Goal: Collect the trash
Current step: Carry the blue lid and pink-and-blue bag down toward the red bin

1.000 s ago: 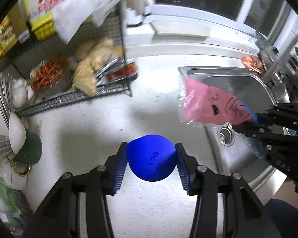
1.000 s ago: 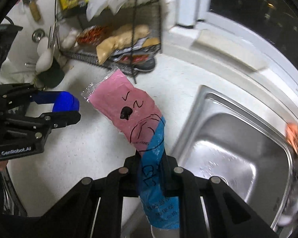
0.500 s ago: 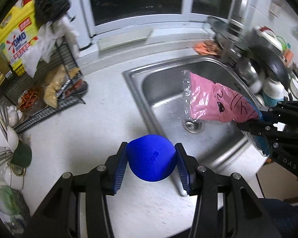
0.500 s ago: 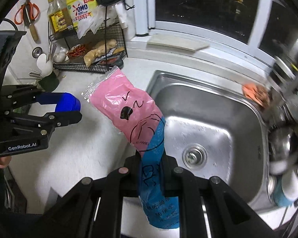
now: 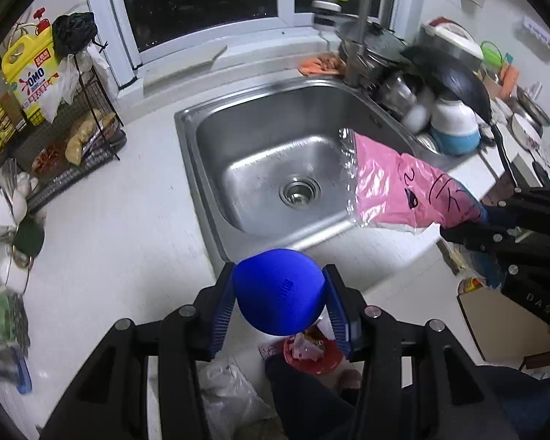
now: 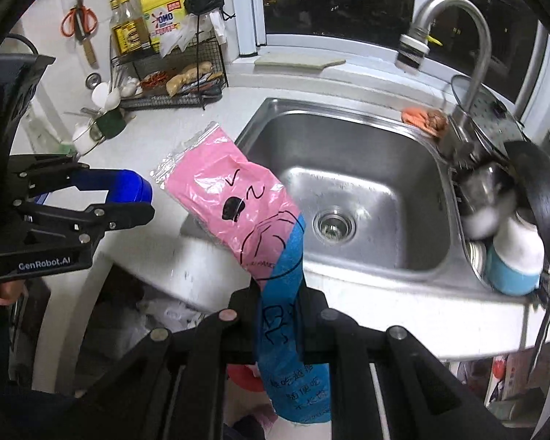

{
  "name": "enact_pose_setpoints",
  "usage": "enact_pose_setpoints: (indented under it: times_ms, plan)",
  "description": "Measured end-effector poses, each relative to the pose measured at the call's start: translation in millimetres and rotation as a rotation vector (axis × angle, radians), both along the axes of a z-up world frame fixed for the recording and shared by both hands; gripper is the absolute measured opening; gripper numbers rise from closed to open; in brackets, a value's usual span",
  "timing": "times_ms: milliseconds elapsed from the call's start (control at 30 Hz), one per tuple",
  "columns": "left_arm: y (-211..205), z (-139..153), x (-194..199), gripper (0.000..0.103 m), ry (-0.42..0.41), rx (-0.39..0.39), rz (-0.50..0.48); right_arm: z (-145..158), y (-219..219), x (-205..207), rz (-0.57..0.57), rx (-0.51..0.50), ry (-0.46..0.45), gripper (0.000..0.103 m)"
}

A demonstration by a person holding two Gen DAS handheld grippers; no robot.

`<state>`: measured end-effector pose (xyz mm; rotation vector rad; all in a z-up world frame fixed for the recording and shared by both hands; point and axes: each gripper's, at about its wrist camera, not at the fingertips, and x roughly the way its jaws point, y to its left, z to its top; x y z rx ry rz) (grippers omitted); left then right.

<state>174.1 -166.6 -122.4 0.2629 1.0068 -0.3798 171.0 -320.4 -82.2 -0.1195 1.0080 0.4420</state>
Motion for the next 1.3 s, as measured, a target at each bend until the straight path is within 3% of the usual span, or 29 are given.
enact_pose_setpoints:
  times_ms: [300, 733, 933, 1100, 1300]
  plan:
    - [-21.9, -4.4, -65.1, 0.044, 0.015, 0.007, 0.017, -4.1, -25.0, -54.9, 0.031, 0.022, 0.005, 0.012]
    - [-28.2, -59.9, -84.0, 0.044, 0.086, 0.02, -0.052, -38.0, -22.7, -85.7, -0.043, 0.041, 0.065, 0.012]
    - [-22.4, -121.4, -77.0, 0.044, 0.114, 0.025, -0.083, -82.1, -18.4, -90.4, -0.09, 0.037, 0.088, 0.012]
    - [-19.4, -180.5, -75.2, 0.044, 0.137, 0.015, -0.083, -138.2, -13.4, -93.7, -0.112, 0.035, 0.11, 0.012]
    - [-18.1, -304.9, -69.4, 0.044, 0.191, 0.018, -0.066, -240.1, -5.0, -90.4, -0.098, 0.035, 0.157, 0.012]
